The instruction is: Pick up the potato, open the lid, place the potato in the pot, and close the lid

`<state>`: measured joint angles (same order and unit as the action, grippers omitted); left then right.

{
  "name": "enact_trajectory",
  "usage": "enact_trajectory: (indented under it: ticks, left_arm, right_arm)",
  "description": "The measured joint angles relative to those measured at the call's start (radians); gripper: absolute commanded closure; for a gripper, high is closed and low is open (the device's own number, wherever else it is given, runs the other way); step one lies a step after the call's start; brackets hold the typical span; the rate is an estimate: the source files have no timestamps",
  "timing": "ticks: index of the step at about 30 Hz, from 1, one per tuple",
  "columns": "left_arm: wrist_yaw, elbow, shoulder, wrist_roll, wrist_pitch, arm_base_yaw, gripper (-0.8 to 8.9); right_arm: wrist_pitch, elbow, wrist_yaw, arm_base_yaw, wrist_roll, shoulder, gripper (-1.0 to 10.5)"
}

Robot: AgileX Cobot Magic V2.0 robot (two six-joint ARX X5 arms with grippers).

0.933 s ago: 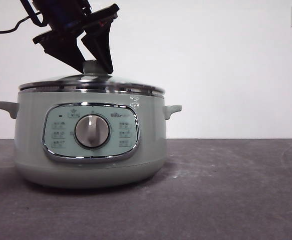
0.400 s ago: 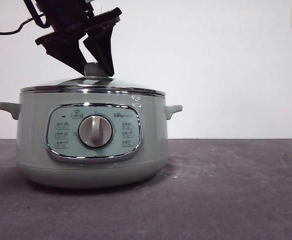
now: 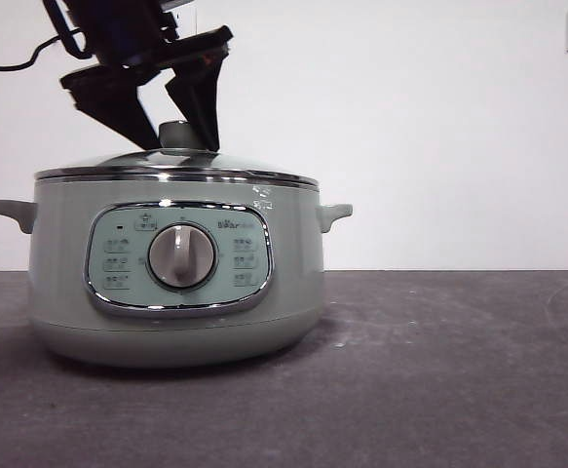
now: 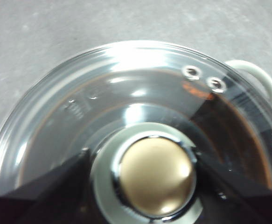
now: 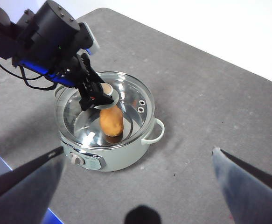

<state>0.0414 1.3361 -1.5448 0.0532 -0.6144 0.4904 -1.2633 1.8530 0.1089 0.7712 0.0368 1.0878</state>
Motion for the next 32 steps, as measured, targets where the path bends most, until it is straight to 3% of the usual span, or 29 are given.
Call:
enact_trajectory:
  ticks: [5,10,12,13,15,25,32]
  left_arm:
    - [0.009,-0.001,0.08,-0.001,-0.051,0.002,4.36]
    - [0.007,0.026,0.298,-0.001,-0.027,0.036,4.51]
    - [0.0,0.034,0.367,-0.001,-0.02,0.051,5.58]
    - [-0.001,0.034,0.404,-0.001,-0.023,0.06,6.7]
    - [-0.001,0.034,0.449,-0.001,-0.031,0.068,8.42]
    - [0.033,0.006,0.576,-0.053,-0.032,0.105,8.21]
    - [0.072,-0.227,0.721,-0.069,0.115,0.142,8.21]
  right_arm:
    - [0.0,0.0,0.0,0.0,-0.002,0.0,5.7]
    - [0.0,0.0,0.001,0.0,-0.003,0.0,8.5]
    - [0.002,-0.002,0.001,0.0,-0.003,0.0,9.3]
    - [0.008,-0.009,0.001,0.0,-0.003,-0.002,9.7]
    - [0.031,-0.031,0.005,0.0,-0.003,-0.008,9.6]
    - [0.336,-0.371,0.056,0.0,-0.014,-0.167,9.6]
    - [0.618,-0.737,0.104,0.0,-0.024,-0.371,9.6]
